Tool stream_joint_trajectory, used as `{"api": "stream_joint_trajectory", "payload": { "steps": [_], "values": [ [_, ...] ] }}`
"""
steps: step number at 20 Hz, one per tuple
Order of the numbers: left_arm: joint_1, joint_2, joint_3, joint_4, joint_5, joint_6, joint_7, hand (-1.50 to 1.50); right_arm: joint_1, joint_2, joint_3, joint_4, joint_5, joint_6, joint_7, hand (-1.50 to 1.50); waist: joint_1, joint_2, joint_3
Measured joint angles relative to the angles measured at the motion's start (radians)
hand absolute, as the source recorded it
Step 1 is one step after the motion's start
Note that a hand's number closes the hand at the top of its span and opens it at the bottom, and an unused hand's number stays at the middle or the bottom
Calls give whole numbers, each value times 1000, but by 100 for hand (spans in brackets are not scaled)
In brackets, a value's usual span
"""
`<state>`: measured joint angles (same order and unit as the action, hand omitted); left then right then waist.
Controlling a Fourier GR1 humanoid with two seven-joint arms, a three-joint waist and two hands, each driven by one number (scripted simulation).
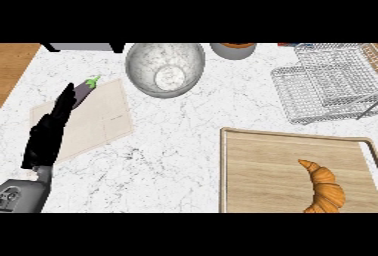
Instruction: Pick the croissant from the tray and place it in the tiered basket
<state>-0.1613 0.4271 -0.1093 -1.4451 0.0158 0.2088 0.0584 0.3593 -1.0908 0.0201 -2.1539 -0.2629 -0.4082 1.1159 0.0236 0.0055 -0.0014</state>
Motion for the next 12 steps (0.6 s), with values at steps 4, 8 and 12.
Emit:
{"api": "stream_joint_trajectory", "payload": {
  "steps": [4, 8, 12],
  "values": [
    [-16, -15, 1, 1, -16, 7, 13, 0, -67, 7, 78, 30, 27, 4, 26, -150, -2, -1, 0],
    [-9, -17, 20, 22, -20, -3, -15, 0, -123, 40, 165, 68, 80, 1, 35, -150, -5, -1, 0],
    [6, -21, 35, 36, -24, -12, -33, 0, -142, 46, 216, 53, 137, 2, 55, -150, -13, -3, 0]
  ]
}}
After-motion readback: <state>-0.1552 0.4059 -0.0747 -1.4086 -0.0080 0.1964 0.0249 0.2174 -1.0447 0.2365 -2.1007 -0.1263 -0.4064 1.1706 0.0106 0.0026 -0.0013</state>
